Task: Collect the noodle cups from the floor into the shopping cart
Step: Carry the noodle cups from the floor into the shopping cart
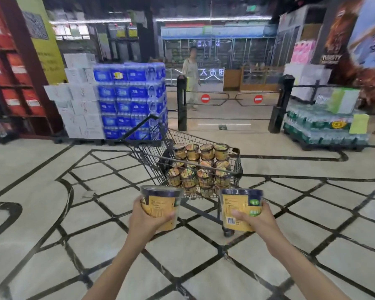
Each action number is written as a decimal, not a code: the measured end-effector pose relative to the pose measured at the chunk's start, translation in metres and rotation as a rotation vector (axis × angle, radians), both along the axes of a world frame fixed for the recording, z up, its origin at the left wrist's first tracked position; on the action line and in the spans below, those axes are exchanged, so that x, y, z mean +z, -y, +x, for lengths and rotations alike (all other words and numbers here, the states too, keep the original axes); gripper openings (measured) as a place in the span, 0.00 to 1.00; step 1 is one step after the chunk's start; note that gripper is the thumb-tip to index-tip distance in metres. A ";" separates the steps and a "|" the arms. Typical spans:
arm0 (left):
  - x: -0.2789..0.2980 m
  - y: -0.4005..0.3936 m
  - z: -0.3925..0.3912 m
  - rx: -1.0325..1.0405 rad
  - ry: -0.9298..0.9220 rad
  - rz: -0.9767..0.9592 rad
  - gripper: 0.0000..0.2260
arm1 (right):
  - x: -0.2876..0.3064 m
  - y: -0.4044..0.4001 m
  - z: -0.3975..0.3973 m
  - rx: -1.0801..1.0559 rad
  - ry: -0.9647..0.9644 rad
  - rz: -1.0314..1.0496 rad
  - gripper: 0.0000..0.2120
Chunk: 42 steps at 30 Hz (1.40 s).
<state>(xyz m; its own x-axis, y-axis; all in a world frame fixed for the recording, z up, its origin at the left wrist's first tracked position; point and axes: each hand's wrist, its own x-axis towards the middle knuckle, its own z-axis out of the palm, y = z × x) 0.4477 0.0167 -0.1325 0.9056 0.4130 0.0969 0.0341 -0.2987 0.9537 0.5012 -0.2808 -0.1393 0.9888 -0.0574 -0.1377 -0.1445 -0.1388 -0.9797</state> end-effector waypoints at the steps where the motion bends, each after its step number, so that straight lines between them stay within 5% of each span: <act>1: -0.002 -0.002 0.025 0.004 0.000 -0.005 0.46 | -0.002 -0.003 0.026 0.003 0.000 0.001 0.37; 5: -0.006 -0.011 0.134 0.029 -0.024 -0.007 0.39 | -0.006 -0.013 0.136 -0.023 0.024 0.026 0.36; 11: 0.002 -0.027 0.270 0.085 -0.091 -0.051 0.39 | -0.003 -0.036 0.274 0.054 -0.061 0.032 0.61; 16: 0.000 -0.048 0.351 0.097 -0.132 -0.104 0.45 | -0.002 -0.068 0.357 0.105 -0.068 0.008 0.62; 20: -0.010 -0.068 0.416 0.101 -0.140 -0.128 0.24 | -0.012 -0.097 0.419 0.104 -0.097 0.040 0.57; 32: -0.073 -0.156 0.656 0.010 -0.394 -0.284 0.55 | -0.052 -0.187 0.611 -0.025 -0.192 -0.055 0.62; 36: -0.109 -0.175 0.711 0.000 -0.470 -0.282 0.37 | -0.082 -0.219 0.659 -0.049 -0.279 -0.172 0.65; 42: -0.177 -0.172 0.757 0.058 -0.555 -0.207 0.46 | -0.137 -0.251 0.695 -0.084 -0.400 -0.226 0.59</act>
